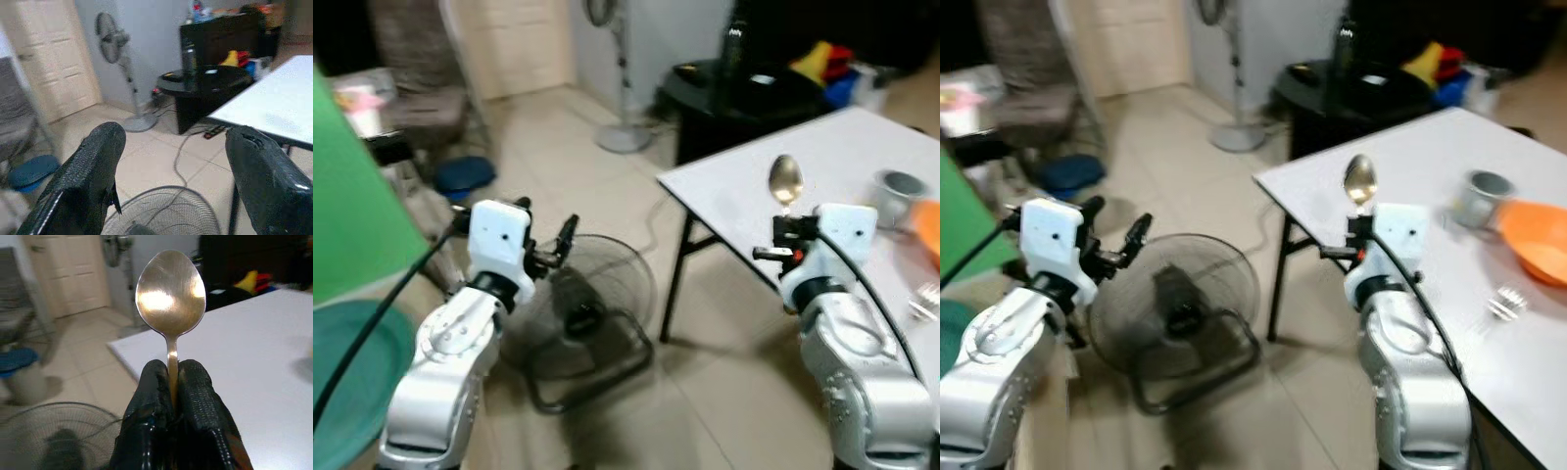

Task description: Setting the table

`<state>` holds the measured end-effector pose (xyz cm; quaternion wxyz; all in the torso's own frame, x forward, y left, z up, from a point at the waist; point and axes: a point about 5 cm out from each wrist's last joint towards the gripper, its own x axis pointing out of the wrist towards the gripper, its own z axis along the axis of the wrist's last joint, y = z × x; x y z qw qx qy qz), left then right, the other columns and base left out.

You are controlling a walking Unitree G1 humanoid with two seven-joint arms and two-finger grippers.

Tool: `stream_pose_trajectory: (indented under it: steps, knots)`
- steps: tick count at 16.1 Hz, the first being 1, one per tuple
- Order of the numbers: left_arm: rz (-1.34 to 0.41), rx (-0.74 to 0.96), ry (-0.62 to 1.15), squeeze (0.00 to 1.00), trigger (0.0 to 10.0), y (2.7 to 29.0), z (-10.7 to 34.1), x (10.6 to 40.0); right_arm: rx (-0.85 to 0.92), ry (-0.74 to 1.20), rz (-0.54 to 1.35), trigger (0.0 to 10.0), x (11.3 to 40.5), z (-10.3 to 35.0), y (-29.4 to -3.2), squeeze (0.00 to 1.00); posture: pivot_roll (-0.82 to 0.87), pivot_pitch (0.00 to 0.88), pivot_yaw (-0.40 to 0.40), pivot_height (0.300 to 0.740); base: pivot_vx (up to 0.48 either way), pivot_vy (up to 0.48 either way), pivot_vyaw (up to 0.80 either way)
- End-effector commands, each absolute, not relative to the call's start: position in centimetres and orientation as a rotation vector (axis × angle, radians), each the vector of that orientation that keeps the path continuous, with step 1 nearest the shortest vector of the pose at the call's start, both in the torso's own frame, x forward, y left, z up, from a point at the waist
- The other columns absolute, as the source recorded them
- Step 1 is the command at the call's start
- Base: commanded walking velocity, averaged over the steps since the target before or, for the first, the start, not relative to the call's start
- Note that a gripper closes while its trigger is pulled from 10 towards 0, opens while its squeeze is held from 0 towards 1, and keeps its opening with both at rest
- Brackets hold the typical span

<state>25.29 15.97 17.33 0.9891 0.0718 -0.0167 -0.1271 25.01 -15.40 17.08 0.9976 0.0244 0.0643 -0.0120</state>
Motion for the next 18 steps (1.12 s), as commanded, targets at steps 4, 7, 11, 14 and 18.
stream_pose_trajectory:
  steps: [4, 7, 11, 14, 18]
  knots:
    - [-0.271, 0.142, -0.036, 0.00, 10.0, 15.80, 17.50, 25.44, 0.055, 0.113, -0.013, 10.0, 25.14, 17.47, -15.22, 0.00, 0.09, 0.000, 0.026, 0.740, 0.334, 0.000, 0.00]
    - [-0.274, 0.143, -0.036, 0.00, 10.0, 15.86, 17.53, 25.49, 0.059, 0.118, -0.013, 10.0, 25.13, 17.37, -15.12, 0.00, 0.09, 0.000, 0.030, 0.740, 0.337, 0.000, -0.80]
    - [-0.282, 0.144, -0.039, 0.00, 10.0, 15.78, 17.61, 25.62, 0.063, 0.119, -0.034, 10.0, 25.13, 17.30, -15.34, 0.00, 0.09, 0.000, 0.035, 0.740, 0.336, 0.000, -0.37]
    - [-0.287, 0.144, -0.039, 0.00, 10.0, 15.78, 17.64, 25.72, 0.066, 0.116, -0.039, 10.0, 25.20, 17.30, -15.31, 0.00, 0.09, 0.000, 0.042, 0.740, 0.337, 0.000, 0.00]
    - [-0.297, 0.140, -0.039, 0.00, 10.0, 15.51, 17.66, 25.86, 0.067, 0.121, -0.045, 10.0, 25.19, 17.27, -15.38, 0.00, 0.08, 0.000, 0.048, 0.740, 0.337, 0.000, -0.20]
